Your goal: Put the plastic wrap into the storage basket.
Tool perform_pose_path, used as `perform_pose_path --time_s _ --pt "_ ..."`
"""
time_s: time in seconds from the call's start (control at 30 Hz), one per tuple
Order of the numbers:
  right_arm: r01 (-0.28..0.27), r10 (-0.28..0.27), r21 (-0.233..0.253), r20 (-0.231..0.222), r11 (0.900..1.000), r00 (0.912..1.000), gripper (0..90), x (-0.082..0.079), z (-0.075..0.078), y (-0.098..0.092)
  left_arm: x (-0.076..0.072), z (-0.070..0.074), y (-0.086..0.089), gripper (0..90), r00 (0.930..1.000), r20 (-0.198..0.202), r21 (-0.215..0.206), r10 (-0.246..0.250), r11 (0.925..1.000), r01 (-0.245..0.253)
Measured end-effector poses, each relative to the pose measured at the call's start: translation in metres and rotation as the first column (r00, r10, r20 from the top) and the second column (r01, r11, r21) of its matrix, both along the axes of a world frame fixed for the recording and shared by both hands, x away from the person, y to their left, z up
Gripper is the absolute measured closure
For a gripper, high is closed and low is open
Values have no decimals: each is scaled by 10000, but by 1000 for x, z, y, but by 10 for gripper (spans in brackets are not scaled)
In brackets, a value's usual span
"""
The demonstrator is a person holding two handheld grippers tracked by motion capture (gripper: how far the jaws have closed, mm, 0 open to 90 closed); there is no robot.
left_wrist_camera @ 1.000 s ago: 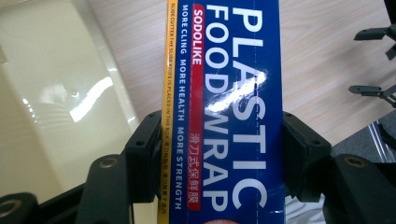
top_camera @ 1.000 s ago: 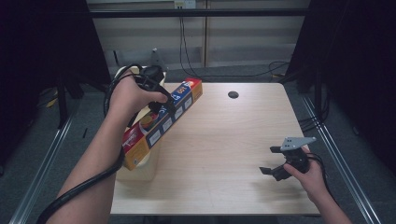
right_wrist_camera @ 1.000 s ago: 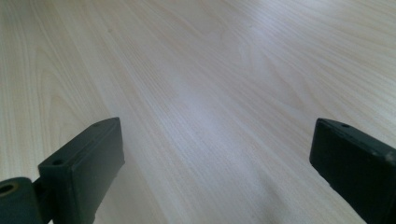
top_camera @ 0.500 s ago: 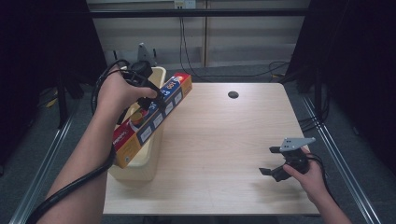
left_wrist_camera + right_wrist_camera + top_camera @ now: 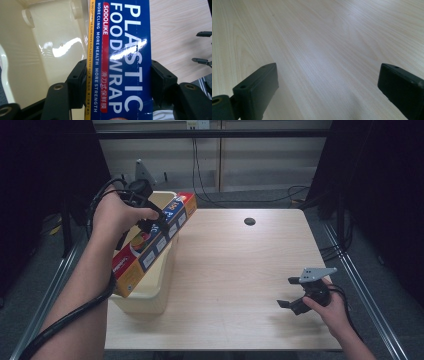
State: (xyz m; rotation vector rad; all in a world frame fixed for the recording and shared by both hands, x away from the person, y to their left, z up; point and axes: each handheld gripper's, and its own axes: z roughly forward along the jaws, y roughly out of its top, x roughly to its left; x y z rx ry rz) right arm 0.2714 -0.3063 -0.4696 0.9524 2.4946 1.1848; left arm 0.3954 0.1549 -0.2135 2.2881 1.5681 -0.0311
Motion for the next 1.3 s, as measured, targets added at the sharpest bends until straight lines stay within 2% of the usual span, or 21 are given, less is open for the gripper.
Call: perform_pose_path --time_s 0.17,0.2,0.47,0.53,0.7,1.07,1.13,1.3 --pt "14 -14 9 5 10000 10000 30 0 0 0 1 2 5 404 9999 19 85 162 9998 -162" --pt "5 -5 -4 13 10000 10000 30 0 0 0 2 2 7 404 9992 8 -12 410 9992 -410" --pt "19 -19 -46 -35 10000 10000 30 0 0 0 4 6 17 405 9969 132 56 774 9970 -775" --pt "11 -11 -39 -32 10000 10000 30 0 0 0 4 7 20 405 9968 60 41 795 9968 -795" --pt "17 -17 -78 -3 10000 10000 30 0 -1 1 4 6 25 405 9935 152 154 1125 9935 -1127" --pt "-7 7 -65 -46 10000 10000 30 0 -1 2 3 7 36 405 9885 264 96 1490 9888 -1493" --pt "-22 21 -76 -49 10000 10000 30 0 -1 2 2 7 36 405 9876 330 260 1533 9877 -1542" --pt "-23 22 -76 -44 10000 10000 30 0 -1 2 3 3 39 405 9841 352 229 1743 9843 -1751"
